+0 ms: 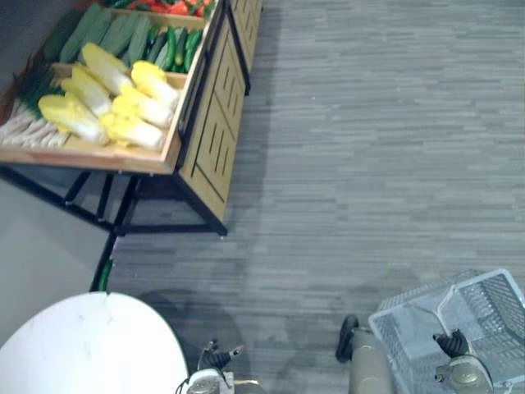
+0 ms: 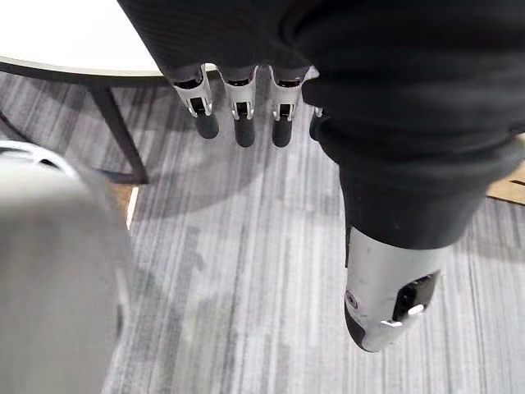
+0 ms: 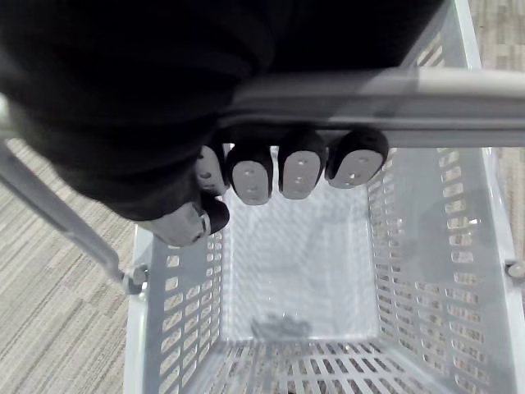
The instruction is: Pick vegetable in the basket
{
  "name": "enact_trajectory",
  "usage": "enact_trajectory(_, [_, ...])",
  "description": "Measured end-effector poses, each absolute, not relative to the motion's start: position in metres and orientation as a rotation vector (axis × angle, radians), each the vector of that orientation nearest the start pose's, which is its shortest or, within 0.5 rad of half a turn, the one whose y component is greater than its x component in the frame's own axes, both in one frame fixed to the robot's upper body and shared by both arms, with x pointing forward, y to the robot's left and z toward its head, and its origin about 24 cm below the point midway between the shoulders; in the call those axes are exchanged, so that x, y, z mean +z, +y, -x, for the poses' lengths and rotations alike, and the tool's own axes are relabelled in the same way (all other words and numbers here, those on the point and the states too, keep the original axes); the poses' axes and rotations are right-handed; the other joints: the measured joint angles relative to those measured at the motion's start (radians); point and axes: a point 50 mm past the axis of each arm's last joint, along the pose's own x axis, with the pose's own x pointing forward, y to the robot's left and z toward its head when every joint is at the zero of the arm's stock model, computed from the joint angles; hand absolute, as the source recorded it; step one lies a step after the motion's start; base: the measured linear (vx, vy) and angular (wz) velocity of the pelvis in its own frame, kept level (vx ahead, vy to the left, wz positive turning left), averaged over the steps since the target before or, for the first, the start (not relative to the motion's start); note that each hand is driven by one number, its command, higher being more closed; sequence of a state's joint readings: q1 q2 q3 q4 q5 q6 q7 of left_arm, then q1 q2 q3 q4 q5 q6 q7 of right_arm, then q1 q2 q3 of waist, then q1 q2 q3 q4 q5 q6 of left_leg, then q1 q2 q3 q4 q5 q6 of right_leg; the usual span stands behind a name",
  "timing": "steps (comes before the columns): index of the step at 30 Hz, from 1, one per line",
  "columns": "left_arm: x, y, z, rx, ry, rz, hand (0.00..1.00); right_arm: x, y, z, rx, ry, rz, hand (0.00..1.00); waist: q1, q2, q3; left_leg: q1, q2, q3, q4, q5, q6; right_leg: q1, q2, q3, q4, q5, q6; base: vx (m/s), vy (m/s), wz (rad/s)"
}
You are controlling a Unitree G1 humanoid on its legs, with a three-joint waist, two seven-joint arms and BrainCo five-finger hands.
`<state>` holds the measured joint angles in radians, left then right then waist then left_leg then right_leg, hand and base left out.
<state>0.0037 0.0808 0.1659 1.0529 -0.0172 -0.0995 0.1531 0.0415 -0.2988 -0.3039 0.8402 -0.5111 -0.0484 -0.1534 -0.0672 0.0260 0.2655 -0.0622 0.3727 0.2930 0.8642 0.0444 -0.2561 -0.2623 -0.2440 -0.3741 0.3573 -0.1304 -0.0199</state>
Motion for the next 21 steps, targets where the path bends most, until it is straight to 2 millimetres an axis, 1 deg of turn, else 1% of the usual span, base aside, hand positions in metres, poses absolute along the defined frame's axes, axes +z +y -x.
enact_trajectory(1, [-0.147,0.211,-0.13,0.355,0.944,-0.05,0.0,-0.096,-0.308,-0.147,-0.317,0.826,0.699,1.0,0.005,-0.002,0.002,-0.054,-0.001,0.036,0.047,-0.075,0.018,0.067,0.01,-0.003,-0.058,0.0,0.0,0.38,0.019,-0.04])
enact_trajectory(2, [-0.146,0.213,-0.131,0.37,0.931,-0.043,0.0,-0.099,-0.308,-0.143,-0.314,0.839,0.7,1.0,0.021,-0.003,0.003,-0.104,-0.011,0.073,0.031,-0.125,0.047,0.128,0.012,-0.012,-0.106,0.005,0.008,0.38,0.019,-0.05])
enact_trajectory(3, [-0.145,0.214,-0.132,0.379,0.923,-0.04,0.0,-0.099,-0.307,-0.143,-0.312,0.841,0.7,1.0,0.029,-0.004,0.004,-0.131,-0.017,0.093,0.0,-0.145,0.06,0.152,0.013,-0.016,-0.128,0.01,0.016,0.43,0.101,-0.13])
enact_trajectory(4, [-0.144,0.216,-0.132,0.393,0.916,-0.041,0.0,-0.1,-0.306,-0.143,-0.309,0.842,0.698,1.0,0.045,-0.004,0.004,-0.171,-0.035,0.127,-0.117,-0.158,0.066,0.183,0.013,-0.017,-0.156,0.024,0.038,0.35,0.153,-0.15])
enact_trajectory(5, [-0.144,0.217,-0.131,0.407,0.918,-0.041,0.0,-0.099,-0.305,-0.147,-0.306,0.834,0.694,1.0,0.048,-0.002,0.003,-0.197,-0.069,0.141,-0.304,-0.15,0.076,0.211,0.012,-0.021,-0.18,0.029,0.046,0.5,0.257,-0.18])
enact_trajectory(6, [-0.145,0.217,-0.127,0.414,0.928,-0.041,0.0,-0.099,-0.303,-0.149,-0.304,0.826,0.691,1.0,0.05,0.001,0.001,-0.195,-0.112,0.134,-0.552,-0.095,0.103,0.241,0.011,-0.025,-0.202,0.033,0.072,0.37,0.241,-0.13])
enact_trajectory(7, [-0.146,0.216,-0.124,0.418,0.934,-0.04,0.0,-0.099,-0.303,-0.149,-0.305,0.822,0.692,1.0,0.05,0.006,0.0,-0.189,-0.128,0.128,-0.668,-0.043,0.117,0.257,0.01,-0.026,-0.213,0.03,0.094,0.37,0.297,-0.16])
enact_trajectory(8, [-0.149,0.212,-0.119,0.43,0.949,-0.019,0.0,-0.097,-0.307,-0.146,-0.312,0.821,0.705,1.0,0.052,0.031,-0.006,-0.19,-0.135,0.109,-0.802,0.038,0.15,0.287,0.017,-0.027,-0.218,0.017,0.147,0.38,0.362,-0.15])
enact_trajectory(9, [-0.15,0.209,-0.115,0.451,0.957,0.009,0.0,-0.096,-0.308,-0.143,-0.317,0.821,0.713,1.0,0.054,0.056,-0.01,-0.196,-0.132,0.078,-0.803,0.117,0.202,0.304,0.018,-0.021,-0.214,-0.001,0.177,0.37,0.369,0.03])
enact_trajectory(10, [-0.149,0.21,-0.118,0.461,0.948,0.014,0.0,-0.101,-0.299,-0.144,-0.297,0.823,0.698,1.0,0.056,0.034,-0.017,-0.201,-0.165,0.086,-0.778,0.092,0.222,0.329,-0.007,-0.027,-0.219,-0.003,0.189,0.38,0.33,0.23])
enact_trajectory(11, [-0.147,0.213,-0.121,0.468,0.928,0.009,0.0,-0.104,-0.292,-0.142,-0.267,0.822,0.699,1.0,0.062,0.011,-0.025,-0.209,-0.186,0.099,-0.768,0.068,0.226,0.338,-0.024,-0.042,-0.232,-0.001,0.192,0.37,0.196,0.24])
enact_trajectory(12, [-0.144,0.218,-0.124,0.477,0.903,0.0,0.0,-0.108,-0.283,-0.141,-0.24,0.826,0.691,1.0,0.081,-0.02,-0.024,-0.22,-0.202,0.114,-0.726,0.021,0.231,0.346,-0.033,-0.044,-0.25,-0.001,0.191,0.37,0.131,0.07])
enact_trajectory(13, [-0.143,0.224,-0.123,0.491,0.901,-0.006,0.0,-0.108,-0.279,-0.144,-0.221,0.819,0.692,1.0,0.09,-0.032,-0.028,-0.234,-0.209,0.119,-0.677,-0.017,0.239,0.367,-0.035,-0.045,-0.283,0.016,0.195,0.27,0.042,-0.09])
enact_trajectory(14, [-0.143,0.226,-0.121,0.498,0.907,-0.007,0.0,-0.108,-0.277,-0.146,-0.213,0.814,0.694,1.0,0.095,-0.035,-0.027,-0.235,-0.209,0.122,-0.648,-0.037,0.239,0.384,-0.038,-0.043,-0.305,0.038,0.205,0.31,0.08,-0.09])
enact_trajectory(15, [-0.145,0.229,-0.113,0.503,0.932,-0.018,0.0,-0.108,-0.274,-0.15,-0.191,0.801,0.696,1.0,0.098,-0.036,-0.03,-0.225,-0.206,0.123,-0.596,-0.075,0.245,0.418,-0.036,-0.028,-0.34,0.085,0.205,0.29,0.1,-0.1])
enact_trajectory(17, [-0.147,0.231,-0.105,0.507,0.955,-0.028,0.0,-0.109,-0.271,-0.151,-0.176,0.793,0.694,1.0,0.098,-0.04,-0.043,-0.223,-0.205,0.115,-0.562,-0.11,0.241,0.428,-0.037,-0.021,-0.339,0.112,0.208,0.28,0.11,-0.05])
enact_trajectory(18, [-0.148,0.23,-0.103,0.505,0.967,-0.029,0.0,-0.108,-0.271,-0.152,-0.168,0.782,0.698,1.0,0.096,-0.049,-0.044,-0.218,-0.208,0.108,-0.564,-0.139,0.225,0.398,-0.045,-0.012,-0.265,0.114,0.21,0.24,0.1,-0.04])
enact_trajectory(19, [-0.15,0.229,-0.1,0.498,0.979,-0.032,0.0,-0.107,-0.269,-0.156,-0.154,0.77,0.712,1.0,0.097,-0.042,-0.048,-0.195,-0.206,0.108,-0.586,-0.143,0.22,0.352,-0.061,0.01,-0.151,0.114,0.21,0.21,0.129,-0.16])
enact_trajectory(20, [-0.151,0.229,-0.097,0.485,0.993,-0.046,0.0,-0.106,-0.265,-0.162,-0.134,0.746,0.724,1.0,0.099,-0.052,-0.047,-0.141,-0.208,0.123,-0.633,-0.142,0.22,0.246,-0.103,0.063,0.07,0.137,0.237,0.18,0.121,-0.23])
enact_trajectory(21, [-0.151,0.231,-0.096,0.475,0.996,-0.061,0.0,-0.106,-0.262,-0.164,-0.125,0.74,0.726,1.0,0.099,-0.061,-0.047,-0.116,-0.212,0.134,-0.651,-0.142,0.22,0.205,-0.119,0.095,0.163,0.166,0.24,0.23,0.119,-0.22])
